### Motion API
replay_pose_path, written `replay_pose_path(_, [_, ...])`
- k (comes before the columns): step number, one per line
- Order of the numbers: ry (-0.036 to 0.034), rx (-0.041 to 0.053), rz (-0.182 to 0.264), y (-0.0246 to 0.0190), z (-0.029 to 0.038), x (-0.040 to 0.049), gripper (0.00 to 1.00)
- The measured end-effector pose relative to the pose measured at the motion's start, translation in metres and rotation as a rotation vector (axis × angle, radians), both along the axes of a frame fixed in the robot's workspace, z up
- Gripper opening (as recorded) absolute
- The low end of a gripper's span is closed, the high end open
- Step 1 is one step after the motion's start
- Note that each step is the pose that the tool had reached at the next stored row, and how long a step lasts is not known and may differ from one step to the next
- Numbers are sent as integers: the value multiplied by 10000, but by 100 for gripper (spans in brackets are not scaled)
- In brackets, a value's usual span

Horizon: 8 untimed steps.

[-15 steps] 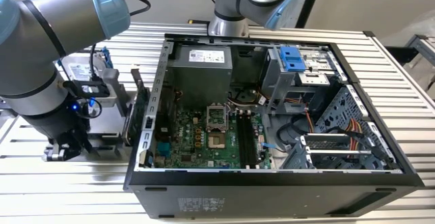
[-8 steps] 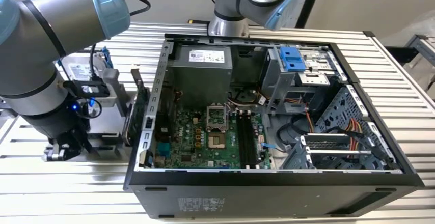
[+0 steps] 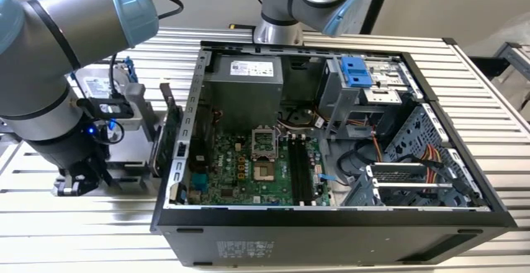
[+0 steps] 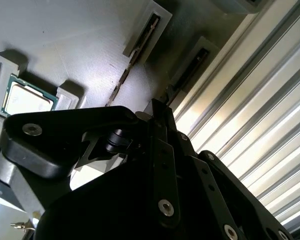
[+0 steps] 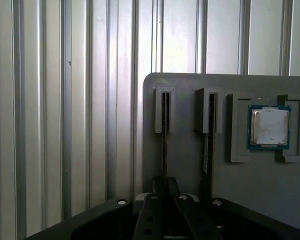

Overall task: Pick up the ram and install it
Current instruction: 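Pick up the ram and move it above insertion slot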

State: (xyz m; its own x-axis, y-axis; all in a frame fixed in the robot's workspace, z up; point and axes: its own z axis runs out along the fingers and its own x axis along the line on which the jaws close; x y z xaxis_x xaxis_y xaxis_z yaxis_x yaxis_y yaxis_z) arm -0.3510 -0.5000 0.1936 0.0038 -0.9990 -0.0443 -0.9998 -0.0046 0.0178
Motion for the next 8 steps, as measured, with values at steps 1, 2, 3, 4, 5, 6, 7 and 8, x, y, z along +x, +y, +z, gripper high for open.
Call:
replay_pose_path(1, [0,0,2,0,0,0,0])
replay_pose_path(2, [0,0,4,0,0,0,0])
replay_pose_path(3, [0,0,6,0,0,0,0])
replay_pose_path(4, [1,-2,6,0,2,-1,0])
replay_pose_path(5, [3,-2,6,-1,8,-1,0])
replay_pose_path(6, [2,-2,6,-1,14,-1,0])
replay_pose_path(7, [2,-1,6,-1,23,-1,0])
replay_pose_path(8, [2,-1,5,0,34,0,0])
